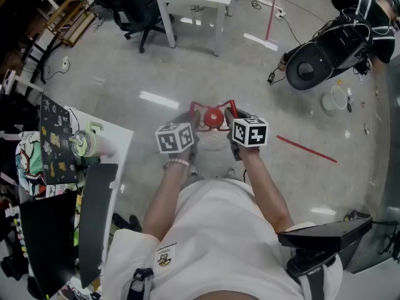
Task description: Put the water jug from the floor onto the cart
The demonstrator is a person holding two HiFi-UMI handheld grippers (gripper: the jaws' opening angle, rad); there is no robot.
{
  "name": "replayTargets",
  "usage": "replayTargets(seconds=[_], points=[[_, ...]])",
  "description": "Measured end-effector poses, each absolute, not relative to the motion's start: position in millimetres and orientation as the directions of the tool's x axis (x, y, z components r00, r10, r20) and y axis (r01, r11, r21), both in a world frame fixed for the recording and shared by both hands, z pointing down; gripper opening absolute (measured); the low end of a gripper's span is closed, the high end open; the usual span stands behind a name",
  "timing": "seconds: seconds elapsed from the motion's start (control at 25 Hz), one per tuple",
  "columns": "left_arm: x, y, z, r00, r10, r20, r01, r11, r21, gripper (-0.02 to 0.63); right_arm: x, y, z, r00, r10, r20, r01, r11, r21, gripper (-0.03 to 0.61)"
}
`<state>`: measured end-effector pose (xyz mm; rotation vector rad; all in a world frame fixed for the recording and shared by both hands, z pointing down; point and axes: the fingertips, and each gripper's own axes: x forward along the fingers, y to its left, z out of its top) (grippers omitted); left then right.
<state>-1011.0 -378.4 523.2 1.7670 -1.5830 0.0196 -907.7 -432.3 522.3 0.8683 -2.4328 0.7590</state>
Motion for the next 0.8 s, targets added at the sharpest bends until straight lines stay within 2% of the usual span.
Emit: replayTargets(seconds=[0.8], points=[[-1006.7,-371.0,520.9,0.273,-0.841,0.468,-0.856,0.01,0.517,0.072,-906.6,-420.9,523.6,-0.686,-0.439,0.58,-0.69,0.645,-0.329,0.026]])
